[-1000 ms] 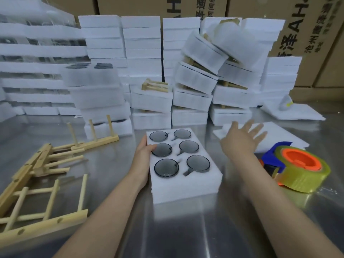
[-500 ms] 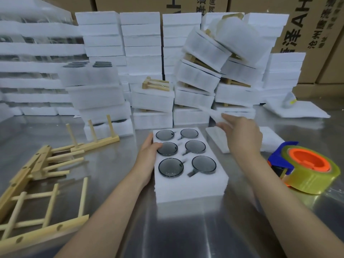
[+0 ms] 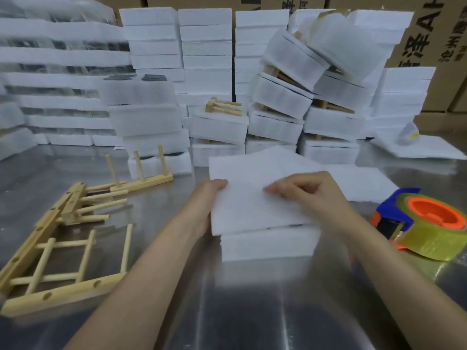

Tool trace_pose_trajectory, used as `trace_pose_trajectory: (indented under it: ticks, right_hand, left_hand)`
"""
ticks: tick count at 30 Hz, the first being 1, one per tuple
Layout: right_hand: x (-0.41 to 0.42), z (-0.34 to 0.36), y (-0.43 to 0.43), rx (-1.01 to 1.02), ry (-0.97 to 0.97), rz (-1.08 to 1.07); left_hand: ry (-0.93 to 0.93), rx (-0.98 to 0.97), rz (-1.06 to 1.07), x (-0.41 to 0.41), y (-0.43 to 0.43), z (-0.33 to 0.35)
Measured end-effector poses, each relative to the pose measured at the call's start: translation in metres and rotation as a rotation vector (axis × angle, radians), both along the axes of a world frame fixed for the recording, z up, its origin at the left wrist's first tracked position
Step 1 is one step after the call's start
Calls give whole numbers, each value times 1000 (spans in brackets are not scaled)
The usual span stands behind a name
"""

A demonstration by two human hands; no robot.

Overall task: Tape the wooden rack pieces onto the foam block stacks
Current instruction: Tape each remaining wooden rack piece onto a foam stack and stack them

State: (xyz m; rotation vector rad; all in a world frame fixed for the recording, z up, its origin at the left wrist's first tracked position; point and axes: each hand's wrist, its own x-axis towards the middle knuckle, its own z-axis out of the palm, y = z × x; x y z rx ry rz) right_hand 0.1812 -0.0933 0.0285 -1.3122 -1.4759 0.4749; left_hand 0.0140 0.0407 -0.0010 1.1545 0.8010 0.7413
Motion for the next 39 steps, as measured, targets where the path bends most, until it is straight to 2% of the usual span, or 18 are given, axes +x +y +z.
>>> trace_pose_trajectory:
  ticks: [2,5,6,7,9,10,12,15,18,21,24,28,30,33,39]
  right_hand:
    - [2,-6,6,3,28,-111]
    - [7,-13,15,-91,-68,-268]
    - [9,-14,16,-133,20,-360]
    - [10,-14,17,-180,198,-420]
    - [13,-15,17,-255,611,-358]
    - [14,-16,17,-278,751,-280]
    - [15,-17,18,-249,895,-220]
    - [17,-14,23,-27,992,-338]
    - [23,-9,21,67,860,-454]
    - [34,-13,18,-27,725,-511]
    - [39,-14,16,-123,734,-576]
    - [24,-12,17,-104,637,-668]
    - [12,-12,19,-145,568,-599]
    - [6,-16,21,-327,442,-450]
    - [12,-13,15,-442,406,-273]
  left_hand:
    - [-6,64,-20,4,-5,1]
    - [-16,115,-24,4,-6,2]
    - [-25,119,-35,3,-5,2]
    - [-36,118,-52,1,-4,2]
    - [-43,106,-72,-1,-3,4]
    - [-37,102,-70,-1,-4,4]
    - [-30,89,-66,-1,-6,5]
    - [-30,77,-76,-2,-8,7]
    - [-30,92,-45,-2,-8,8]
    - [1,106,-3,0,-8,7]
    - [15,116,-2,-1,-9,8]
    - [50,143,21,0,-12,9]
    - [63,143,32,1,-14,9]
    - [80,141,31,3,-17,10]
    - [0,60,-17,6,-25,12]
